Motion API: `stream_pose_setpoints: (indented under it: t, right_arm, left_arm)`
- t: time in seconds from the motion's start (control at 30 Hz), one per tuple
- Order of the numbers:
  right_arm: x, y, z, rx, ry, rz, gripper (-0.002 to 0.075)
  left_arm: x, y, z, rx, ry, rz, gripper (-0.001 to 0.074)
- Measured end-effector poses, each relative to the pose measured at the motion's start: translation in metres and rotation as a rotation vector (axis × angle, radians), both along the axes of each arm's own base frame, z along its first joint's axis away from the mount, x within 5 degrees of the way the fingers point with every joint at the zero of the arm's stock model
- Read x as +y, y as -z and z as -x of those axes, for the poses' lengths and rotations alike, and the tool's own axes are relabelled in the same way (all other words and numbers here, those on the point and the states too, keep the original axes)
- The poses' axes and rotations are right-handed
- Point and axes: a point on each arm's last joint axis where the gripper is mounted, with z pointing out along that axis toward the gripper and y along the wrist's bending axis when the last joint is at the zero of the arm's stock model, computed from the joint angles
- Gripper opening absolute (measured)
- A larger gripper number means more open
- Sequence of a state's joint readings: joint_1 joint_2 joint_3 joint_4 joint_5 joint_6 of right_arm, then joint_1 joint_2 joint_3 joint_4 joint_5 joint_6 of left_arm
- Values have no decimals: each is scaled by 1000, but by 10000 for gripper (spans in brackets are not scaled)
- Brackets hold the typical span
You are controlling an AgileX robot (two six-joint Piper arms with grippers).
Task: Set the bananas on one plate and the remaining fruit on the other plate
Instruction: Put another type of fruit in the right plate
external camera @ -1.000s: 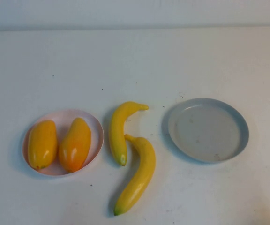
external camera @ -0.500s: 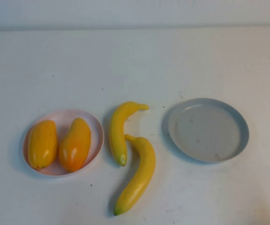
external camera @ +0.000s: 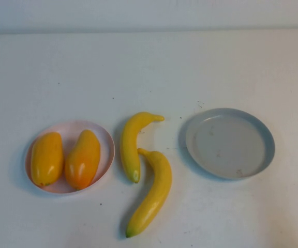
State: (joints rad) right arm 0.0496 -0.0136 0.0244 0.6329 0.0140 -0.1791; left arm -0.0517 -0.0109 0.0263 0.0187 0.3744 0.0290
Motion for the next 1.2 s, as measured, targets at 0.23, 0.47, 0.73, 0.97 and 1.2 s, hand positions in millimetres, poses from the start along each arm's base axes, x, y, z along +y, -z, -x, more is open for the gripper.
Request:
stream_pose_setpoints:
  t: [0.23,0.47,0.73,0.97,1.2]
  right_arm:
    - [7,-9,2,51,-86,-146,-17]
    - [31,-59,-15,374,-332,-116,-17]
    - [44,-79,-66,862,-523,52,-17]
    - [52,-77,-114,1039,-574,123,-17]
    - [109,-66,-144,1097,-700,248,-17]
  left_arm:
    - [0,0,0,0,0,0,-4]
    - [0,0,0,0,0,0,-4]
    - [0,0,0,0,0,0,-4]
    - [0,0,0,0,0,0,-4]
    - [0,0,0,0,0,0,-4]
